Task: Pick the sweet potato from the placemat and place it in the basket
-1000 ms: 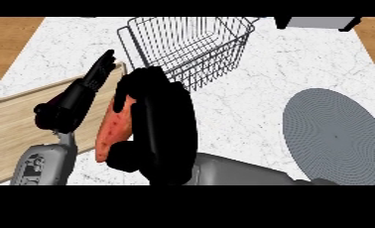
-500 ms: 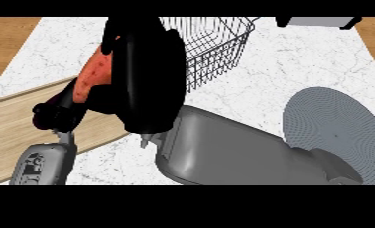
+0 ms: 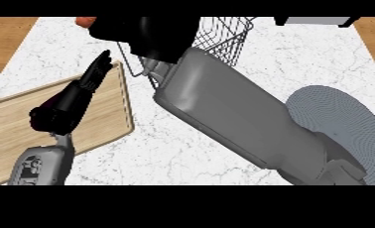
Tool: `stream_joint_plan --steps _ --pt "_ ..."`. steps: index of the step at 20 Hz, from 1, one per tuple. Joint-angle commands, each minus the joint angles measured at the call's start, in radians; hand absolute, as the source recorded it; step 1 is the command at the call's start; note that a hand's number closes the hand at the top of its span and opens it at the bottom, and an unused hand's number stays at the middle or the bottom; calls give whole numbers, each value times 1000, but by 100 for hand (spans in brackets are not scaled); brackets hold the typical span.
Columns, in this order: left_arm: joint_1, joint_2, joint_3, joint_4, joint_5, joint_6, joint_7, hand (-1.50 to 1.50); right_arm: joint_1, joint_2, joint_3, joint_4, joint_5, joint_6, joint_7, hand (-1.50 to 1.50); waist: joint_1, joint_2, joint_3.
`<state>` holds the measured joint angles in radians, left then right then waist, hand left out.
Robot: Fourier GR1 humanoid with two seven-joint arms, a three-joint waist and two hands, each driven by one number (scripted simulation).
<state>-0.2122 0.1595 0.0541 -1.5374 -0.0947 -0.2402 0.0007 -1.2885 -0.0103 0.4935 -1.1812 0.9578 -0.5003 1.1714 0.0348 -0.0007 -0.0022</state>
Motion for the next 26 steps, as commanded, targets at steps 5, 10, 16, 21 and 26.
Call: stream_joint_plan --steps 5,10,16,21,26 --pt "38 4 1 -60 11 -6 36 0 -37 10 -157 169 15 -69 106 150 -5 2 2" --pt "18 -26 -14 -98 2 24 69 0 67 10 -149 162 -31 -85 -5 150 -23 0 2" --pt "51 9 23 -86 16 -2 27 0 133 9 -245 272 -12 -197 -213 150 -22 3 2" --pt "-32 -3 17 -13 6 6 59 0 166 10 -254 277 45 -219 -248 150 -31 2 2" --pt "68 0 15 -70 0 2 -1 0 204 -8 -347 315 29 -420 -322 150 -17 5 2"
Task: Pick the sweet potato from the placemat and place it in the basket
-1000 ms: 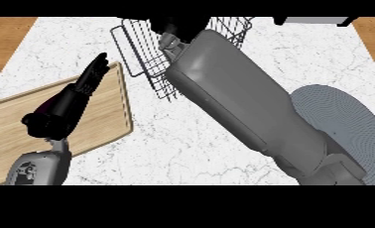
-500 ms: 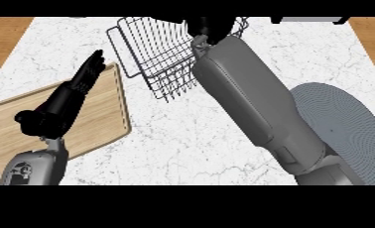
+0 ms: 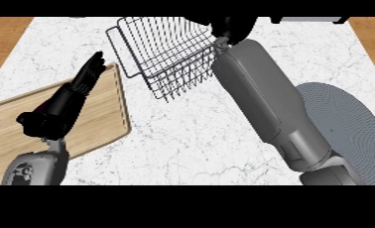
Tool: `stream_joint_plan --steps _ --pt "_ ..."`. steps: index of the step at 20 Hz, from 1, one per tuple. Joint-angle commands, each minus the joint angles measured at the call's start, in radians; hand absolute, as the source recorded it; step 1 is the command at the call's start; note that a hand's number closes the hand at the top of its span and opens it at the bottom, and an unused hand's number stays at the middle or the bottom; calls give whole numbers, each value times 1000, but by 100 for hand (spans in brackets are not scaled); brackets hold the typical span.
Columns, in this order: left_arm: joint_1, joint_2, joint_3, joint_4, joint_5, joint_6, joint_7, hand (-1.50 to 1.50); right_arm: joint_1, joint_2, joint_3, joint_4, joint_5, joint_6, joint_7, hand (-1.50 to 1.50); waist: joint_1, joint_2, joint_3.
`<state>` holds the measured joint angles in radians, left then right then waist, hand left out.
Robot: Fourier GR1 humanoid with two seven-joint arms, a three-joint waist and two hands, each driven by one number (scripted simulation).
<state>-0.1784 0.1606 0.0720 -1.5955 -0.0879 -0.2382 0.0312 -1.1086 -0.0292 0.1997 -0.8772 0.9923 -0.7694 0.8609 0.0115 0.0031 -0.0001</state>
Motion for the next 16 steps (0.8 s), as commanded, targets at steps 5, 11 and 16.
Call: stream_joint_plan --steps 5,11,16 --pt "68 -46 -57 -87 -32 24 32 0 63 -11 -78 29 -41 -93 -150 -150 0 -3 0" --pt "48 -1 -12 -86 13 -25 35 0 -40 -3 -140 92 -95 -117 -242 -150 9 0 0" --pt "26 -4 8 24 3 -17 -65 0 -28 -17 -203 -24 -227 -111 -307 -150 0 0 0"
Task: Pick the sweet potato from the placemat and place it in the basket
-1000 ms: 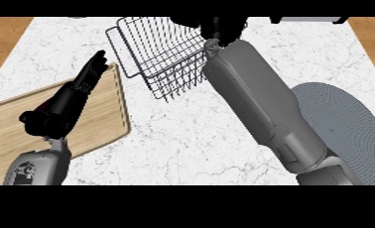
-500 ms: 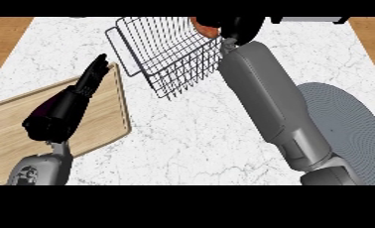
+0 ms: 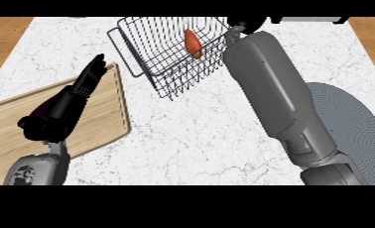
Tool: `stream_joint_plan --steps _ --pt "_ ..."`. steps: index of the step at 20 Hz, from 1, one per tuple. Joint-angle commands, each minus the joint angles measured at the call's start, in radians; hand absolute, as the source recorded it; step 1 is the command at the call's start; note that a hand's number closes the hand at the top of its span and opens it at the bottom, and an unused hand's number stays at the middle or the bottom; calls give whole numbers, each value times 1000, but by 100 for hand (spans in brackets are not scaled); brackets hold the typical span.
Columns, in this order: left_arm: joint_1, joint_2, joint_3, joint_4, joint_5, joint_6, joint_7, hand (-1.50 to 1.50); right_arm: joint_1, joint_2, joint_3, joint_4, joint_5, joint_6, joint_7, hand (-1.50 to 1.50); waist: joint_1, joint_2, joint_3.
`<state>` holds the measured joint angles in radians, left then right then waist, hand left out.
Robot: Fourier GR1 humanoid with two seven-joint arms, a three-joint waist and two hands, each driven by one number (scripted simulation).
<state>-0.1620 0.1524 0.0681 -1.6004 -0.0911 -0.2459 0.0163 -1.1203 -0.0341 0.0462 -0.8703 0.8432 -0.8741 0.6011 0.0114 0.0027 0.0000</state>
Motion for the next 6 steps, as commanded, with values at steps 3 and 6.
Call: stream_joint_plan --steps 3,6 --pt "-14 8 20 -11 6 6 8 0 15 -18 -70 -157 -77 2 34 -150 -15 -6 0" --pt "6 -9 -4 21 -16 11 -4 0 126 -27 -102 -255 -176 43 17 -150 -27 -7 0"
